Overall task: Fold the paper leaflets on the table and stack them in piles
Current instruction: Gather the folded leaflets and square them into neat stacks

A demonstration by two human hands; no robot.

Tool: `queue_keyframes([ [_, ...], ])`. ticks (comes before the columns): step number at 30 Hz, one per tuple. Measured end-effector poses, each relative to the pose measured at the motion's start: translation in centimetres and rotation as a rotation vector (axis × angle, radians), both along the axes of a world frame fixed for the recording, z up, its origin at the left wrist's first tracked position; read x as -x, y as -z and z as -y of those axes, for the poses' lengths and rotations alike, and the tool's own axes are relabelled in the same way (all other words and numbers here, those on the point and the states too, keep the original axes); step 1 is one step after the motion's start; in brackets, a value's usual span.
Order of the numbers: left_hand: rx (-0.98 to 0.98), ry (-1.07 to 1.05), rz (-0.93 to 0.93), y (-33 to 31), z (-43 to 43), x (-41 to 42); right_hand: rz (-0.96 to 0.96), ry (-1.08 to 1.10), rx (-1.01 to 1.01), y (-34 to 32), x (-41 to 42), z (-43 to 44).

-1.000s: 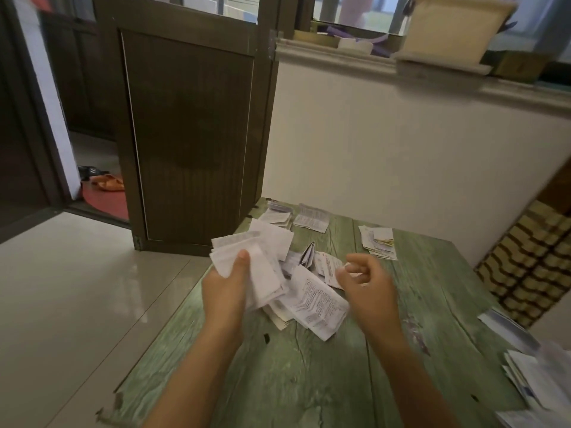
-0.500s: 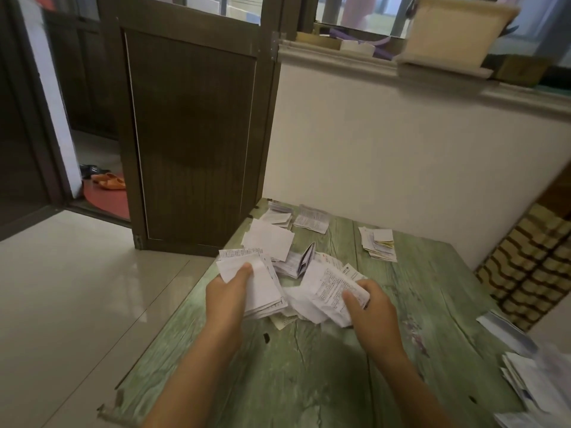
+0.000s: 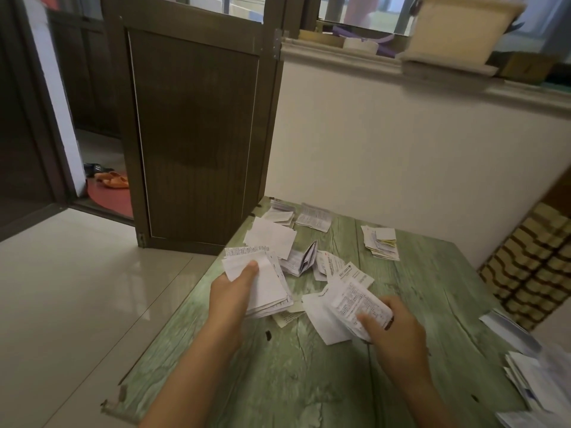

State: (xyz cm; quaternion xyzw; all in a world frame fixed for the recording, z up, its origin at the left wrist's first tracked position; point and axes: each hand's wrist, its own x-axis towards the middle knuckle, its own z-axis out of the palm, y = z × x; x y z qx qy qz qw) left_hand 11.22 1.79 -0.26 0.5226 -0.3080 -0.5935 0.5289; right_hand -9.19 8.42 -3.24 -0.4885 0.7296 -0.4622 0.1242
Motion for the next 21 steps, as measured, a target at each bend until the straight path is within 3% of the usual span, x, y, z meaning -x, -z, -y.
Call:
queue_keyframes([
  [5,-0.006,0.031,-0.015,0.0,-0.2,0.1,-0.052,0.086,0.062,0.0,-0.4,-0.5],
  [9,-0.001,0.050,-0.008,0.0,-0.1,0.1,0.121,0.078,0.337,-2.6,-2.7,-1.4],
  [12,-0.033,0.087,0.011,0.0,-0.4,0.7,0.105,0.031,0.487,-3.3,-6.2,-0.5],
  [18,-0.015,0.152,0.088,-0.2,-1.0,2.1,-0.352,-0.014,0.654,-1.8,-10.2,2.8],
  [21,-0.001,0.204,-0.149,-0.6,-1.5,2.6,-0.522,-0.117,0.562,-1.2,-11.0,3.2],
])
